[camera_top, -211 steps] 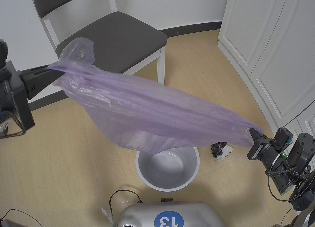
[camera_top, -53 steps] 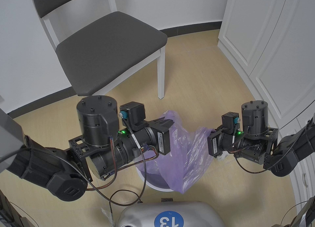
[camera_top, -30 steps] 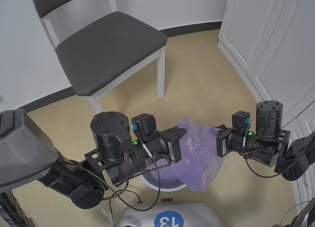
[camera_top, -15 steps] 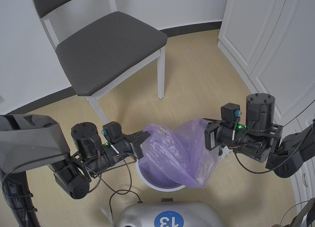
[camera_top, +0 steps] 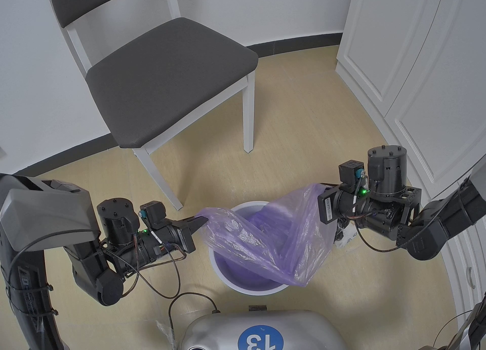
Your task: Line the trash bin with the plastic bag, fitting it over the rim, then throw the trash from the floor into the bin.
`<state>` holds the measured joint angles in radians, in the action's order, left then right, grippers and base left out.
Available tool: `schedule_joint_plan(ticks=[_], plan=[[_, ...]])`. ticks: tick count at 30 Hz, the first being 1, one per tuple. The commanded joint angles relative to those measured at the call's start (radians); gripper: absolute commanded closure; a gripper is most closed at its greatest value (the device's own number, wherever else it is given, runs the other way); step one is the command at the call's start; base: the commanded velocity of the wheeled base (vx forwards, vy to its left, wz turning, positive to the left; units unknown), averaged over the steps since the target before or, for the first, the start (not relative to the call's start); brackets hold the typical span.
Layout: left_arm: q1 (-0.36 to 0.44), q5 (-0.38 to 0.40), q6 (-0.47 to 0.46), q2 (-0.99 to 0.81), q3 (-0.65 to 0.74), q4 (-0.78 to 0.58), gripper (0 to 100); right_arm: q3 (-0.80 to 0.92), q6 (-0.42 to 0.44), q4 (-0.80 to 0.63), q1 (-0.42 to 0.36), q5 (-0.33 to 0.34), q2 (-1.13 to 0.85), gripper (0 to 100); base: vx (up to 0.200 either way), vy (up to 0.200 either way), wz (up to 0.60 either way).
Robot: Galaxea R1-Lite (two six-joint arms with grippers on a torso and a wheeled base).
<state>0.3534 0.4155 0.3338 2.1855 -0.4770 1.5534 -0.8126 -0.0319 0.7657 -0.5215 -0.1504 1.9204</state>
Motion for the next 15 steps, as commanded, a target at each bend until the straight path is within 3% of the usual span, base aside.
schedule_joint_plan(ticks=[1,7,15], plan=[[-0.030,0.014,-0.004,0.000,-0.009,0.017,100,-0.129,-0.002,-0.019,0.055,0.002,0.107,100,0.000,0.000,0.00],[-0.045,0.014,-0.068,0.003,0.005,-0.042,100,-0.140,-0.010,-0.117,0.057,0.000,0.106,100,0.000,0.000,0.00],[-0.067,0.014,-0.124,-0.063,0.057,-0.127,100,-0.036,-0.100,-0.281,0.094,0.012,-0.061,100,0.000,0.000,0.00]])
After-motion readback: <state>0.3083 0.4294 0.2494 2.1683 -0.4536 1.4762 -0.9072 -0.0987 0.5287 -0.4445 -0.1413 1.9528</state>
